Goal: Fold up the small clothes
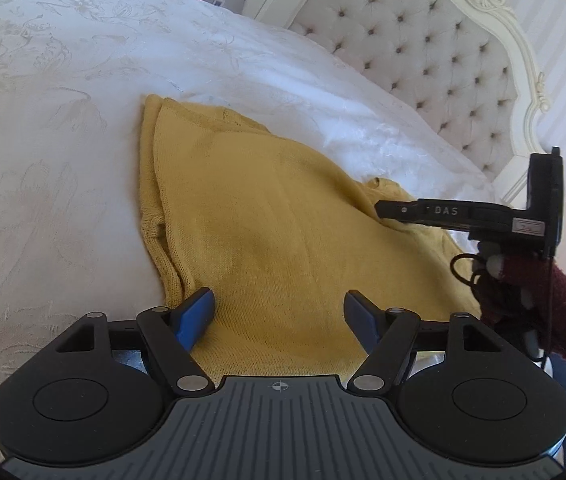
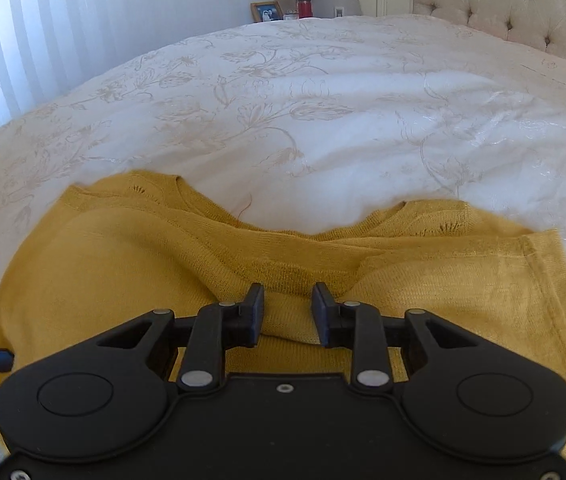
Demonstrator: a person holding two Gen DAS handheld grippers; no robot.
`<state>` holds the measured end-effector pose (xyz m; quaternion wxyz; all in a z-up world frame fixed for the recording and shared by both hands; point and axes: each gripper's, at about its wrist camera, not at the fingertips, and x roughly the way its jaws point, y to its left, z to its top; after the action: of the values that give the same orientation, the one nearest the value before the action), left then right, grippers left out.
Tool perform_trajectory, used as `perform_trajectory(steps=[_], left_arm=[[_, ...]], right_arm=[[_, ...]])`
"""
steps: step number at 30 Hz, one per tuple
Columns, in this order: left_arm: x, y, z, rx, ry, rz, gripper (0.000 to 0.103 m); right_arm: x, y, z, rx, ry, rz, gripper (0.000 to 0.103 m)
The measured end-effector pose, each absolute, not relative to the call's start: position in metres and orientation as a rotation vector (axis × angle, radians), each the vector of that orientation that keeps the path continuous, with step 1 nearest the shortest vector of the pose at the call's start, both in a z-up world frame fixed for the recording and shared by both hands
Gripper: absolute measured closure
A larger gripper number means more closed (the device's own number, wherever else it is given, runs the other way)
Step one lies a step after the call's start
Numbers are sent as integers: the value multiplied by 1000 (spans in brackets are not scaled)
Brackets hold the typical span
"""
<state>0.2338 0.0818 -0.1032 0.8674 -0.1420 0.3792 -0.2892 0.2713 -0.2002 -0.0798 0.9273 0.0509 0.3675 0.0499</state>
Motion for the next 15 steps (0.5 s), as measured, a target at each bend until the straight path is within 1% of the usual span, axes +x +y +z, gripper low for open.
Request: perform_trajectory(steps=[3, 5, 6, 10, 14, 15], left_arm=[[234, 81, -103, -296, 793, -604, 33], [235, 81, -103, -296, 794, -603, 33], [235, 80, -103, -296, 794, -603, 33], [234, 81, -105, -296, 790, -605, 33], [234, 82, -107, -292, 786, -608, 33], [234, 82, -107, -291, 786, -608, 33]], right_arm=[[260, -226, -63, 136, 691, 68, 61], [255, -246, -57, 134, 666, 2, 55], [254, -261, -55, 144, 663, -46, 50], [257, -305, -59, 169, 677, -168, 50], [267, -324, -68, 168, 696, -181, 49], [270, -327, -71, 173, 698, -176, 47]])
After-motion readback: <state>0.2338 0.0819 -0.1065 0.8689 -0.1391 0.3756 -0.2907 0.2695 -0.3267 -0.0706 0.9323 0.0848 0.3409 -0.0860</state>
